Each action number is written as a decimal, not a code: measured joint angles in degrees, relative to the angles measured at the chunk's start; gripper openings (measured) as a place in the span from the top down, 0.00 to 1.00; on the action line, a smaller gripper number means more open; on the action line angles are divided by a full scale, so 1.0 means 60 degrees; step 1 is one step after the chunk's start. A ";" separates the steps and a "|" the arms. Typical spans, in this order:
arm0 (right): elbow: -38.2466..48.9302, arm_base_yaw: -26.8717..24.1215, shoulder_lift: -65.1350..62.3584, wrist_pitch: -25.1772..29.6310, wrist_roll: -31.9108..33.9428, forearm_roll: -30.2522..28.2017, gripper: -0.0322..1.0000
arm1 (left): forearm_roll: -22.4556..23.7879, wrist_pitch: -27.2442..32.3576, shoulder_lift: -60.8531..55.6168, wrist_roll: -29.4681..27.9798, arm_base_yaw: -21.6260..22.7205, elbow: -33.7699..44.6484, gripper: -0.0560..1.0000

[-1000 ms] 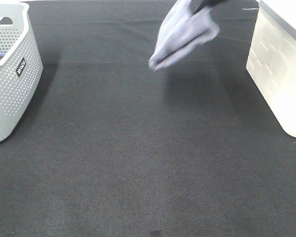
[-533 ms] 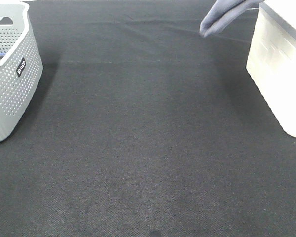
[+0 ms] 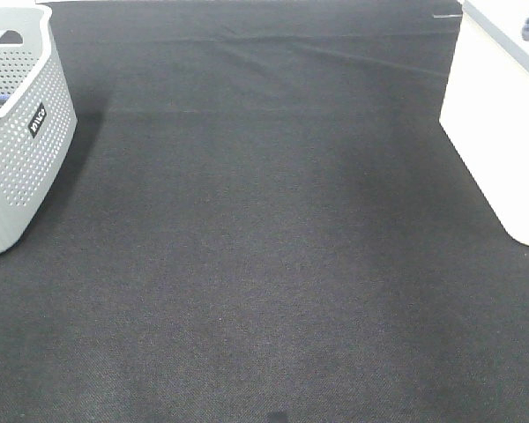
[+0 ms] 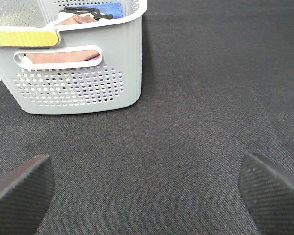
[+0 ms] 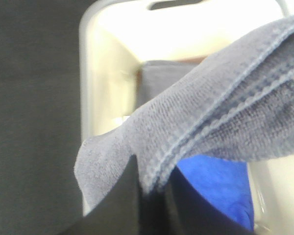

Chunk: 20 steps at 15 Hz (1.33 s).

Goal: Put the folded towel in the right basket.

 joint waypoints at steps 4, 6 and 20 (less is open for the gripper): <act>0.0000 -0.0229 0.1346 -0.0010 0.0010 0.0210 0.92 | 0.0000 0.0000 0.0000 0.0000 0.0000 0.0000 0.03; 0.0000 -0.0229 0.1862 -0.0010 0.0029 0.0210 0.92 | 0.0000 0.0000 0.0000 0.0000 0.0000 0.0000 0.03; 0.0000 0.1891 0.1499 -0.0029 0.0535 -0.0277 0.24 | 0.0000 0.0000 0.0000 0.0000 0.0000 0.0000 0.03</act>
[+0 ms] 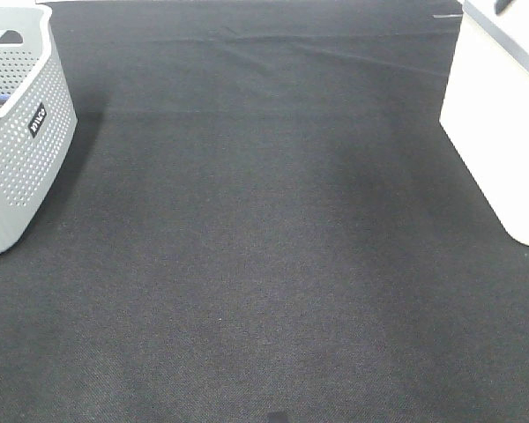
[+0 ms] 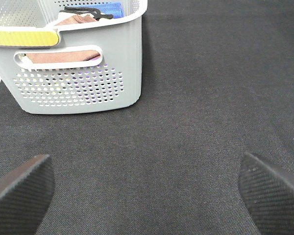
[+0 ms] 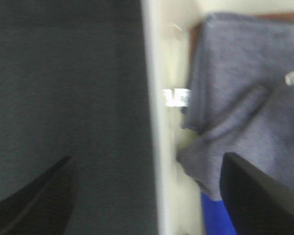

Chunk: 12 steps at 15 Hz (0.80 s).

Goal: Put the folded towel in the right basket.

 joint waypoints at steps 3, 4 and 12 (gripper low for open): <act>0.0000 0.0592 -0.0420 0.0010 0.0029 -0.0038 0.24 | 0.0000 0.0000 0.0000 0.0000 0.0000 0.0000 0.03; 0.0000 0.0879 -0.0611 0.0010 0.0057 -0.0048 0.24 | 0.0000 0.0000 0.0000 0.0000 0.0000 0.0000 0.03; 0.5472 0.1222 -0.4488 -0.0010 0.0239 -0.0248 0.24 | 0.0000 0.0000 0.0000 0.0000 0.0000 0.0000 0.03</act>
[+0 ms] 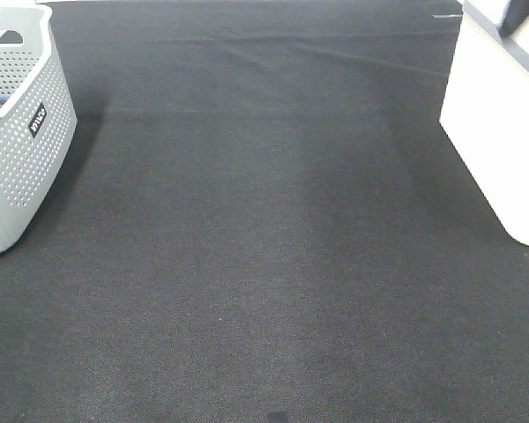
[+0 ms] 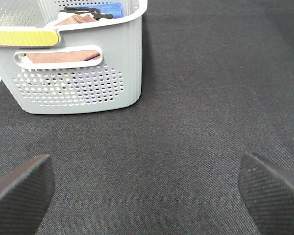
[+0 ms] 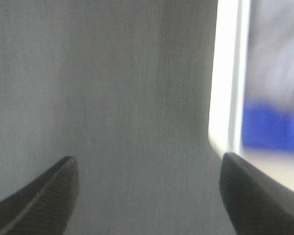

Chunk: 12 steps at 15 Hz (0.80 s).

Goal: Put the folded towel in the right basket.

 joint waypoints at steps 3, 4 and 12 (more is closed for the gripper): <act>0.3084 0.0000 -0.2024 -0.0010 0.0000 0.0000 0.24 | 0.0000 0.0000 0.0000 0.0000 0.0000 0.0000 0.03; 0.4068 0.0000 -0.2702 -0.0038 0.0000 0.0000 0.24 | 0.0000 0.0000 0.0000 0.0000 0.0000 0.0000 0.03; 0.9845 0.0000 -0.9072 -0.1280 -0.0057 -0.0067 0.24 | 0.0000 0.0000 0.0000 0.0000 0.0000 0.0000 0.03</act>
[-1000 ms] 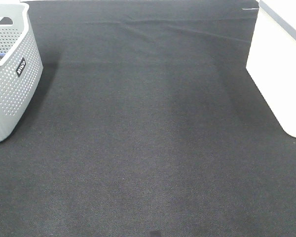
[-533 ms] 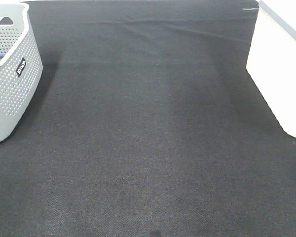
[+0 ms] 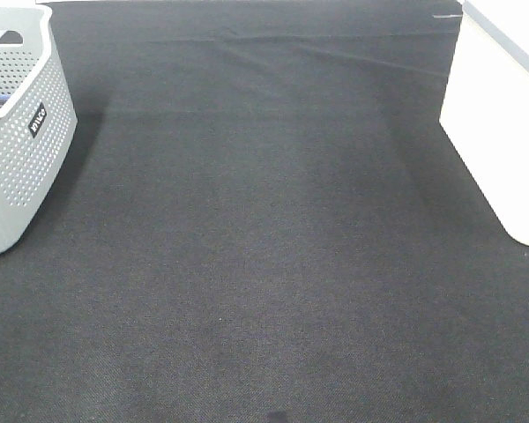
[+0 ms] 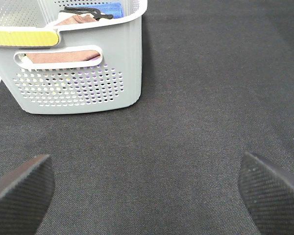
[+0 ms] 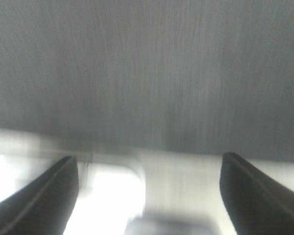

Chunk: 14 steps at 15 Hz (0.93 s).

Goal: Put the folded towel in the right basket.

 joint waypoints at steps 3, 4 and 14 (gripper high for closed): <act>0.0038 0.0000 -0.2521 -0.0172 -0.0487 0.0220 0.24 | 0.0000 0.0000 0.0000 0.0000 0.0000 0.0000 0.03; 0.0038 0.0000 -0.2836 -0.0172 -0.0487 0.0286 0.24 | 0.0000 0.0000 0.0000 0.0000 0.0000 0.0000 0.03; 0.0038 -0.0793 -0.4163 -0.0172 -0.0516 0.0392 0.24 | 0.0000 0.0000 0.0000 0.0000 0.0000 0.0000 0.03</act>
